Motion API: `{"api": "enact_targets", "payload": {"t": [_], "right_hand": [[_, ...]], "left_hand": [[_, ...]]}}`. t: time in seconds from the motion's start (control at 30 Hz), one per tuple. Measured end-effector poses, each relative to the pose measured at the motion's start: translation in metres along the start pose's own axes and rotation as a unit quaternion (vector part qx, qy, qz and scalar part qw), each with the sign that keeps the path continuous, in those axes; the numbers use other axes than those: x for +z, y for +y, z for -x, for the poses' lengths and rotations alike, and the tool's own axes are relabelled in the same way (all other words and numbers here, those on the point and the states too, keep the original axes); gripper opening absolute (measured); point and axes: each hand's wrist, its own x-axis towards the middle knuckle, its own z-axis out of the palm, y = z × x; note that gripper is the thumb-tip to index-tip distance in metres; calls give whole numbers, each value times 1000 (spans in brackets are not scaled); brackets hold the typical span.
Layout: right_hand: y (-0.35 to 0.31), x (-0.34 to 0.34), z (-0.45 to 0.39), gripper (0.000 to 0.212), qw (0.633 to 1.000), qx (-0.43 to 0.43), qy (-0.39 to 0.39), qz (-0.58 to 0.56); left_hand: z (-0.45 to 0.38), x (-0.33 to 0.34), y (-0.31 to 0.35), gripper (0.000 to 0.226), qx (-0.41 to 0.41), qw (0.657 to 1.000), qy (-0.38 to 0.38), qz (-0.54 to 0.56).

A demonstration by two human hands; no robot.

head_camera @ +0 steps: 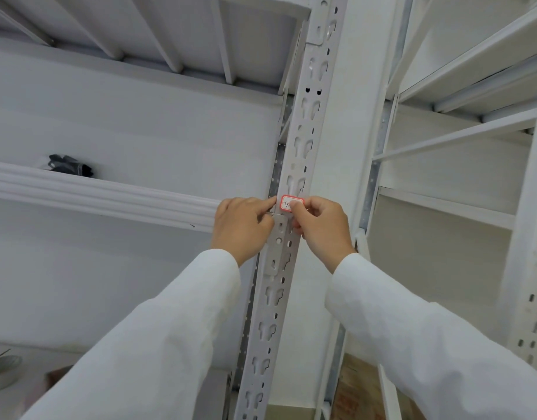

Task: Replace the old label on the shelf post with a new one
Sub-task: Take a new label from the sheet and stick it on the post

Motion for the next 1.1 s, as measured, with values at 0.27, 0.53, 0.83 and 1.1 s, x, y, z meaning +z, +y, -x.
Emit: {"api": "enact_targets", "payload": {"t": [0.27, 0.53, 0.83, 1.1], "right_hand": [[1, 2, -5, 20, 1000, 9, -4, 28], [1, 0, -11, 28, 995, -3, -20, 96], [-4, -6, -10, 30, 993, -10, -31, 117], [-5, -11, -11, 32, 990, -23, -41, 135]], "left_hand": [[0, 2, -2, 39, 2, 1000, 5, -5], [-14, 2, 15, 41, -81, 996, -6, -25], [-24, -3, 14, 48, -110, 993, -45, -21], [-26, 1, 16, 46, -122, 992, -31, -25]]}}
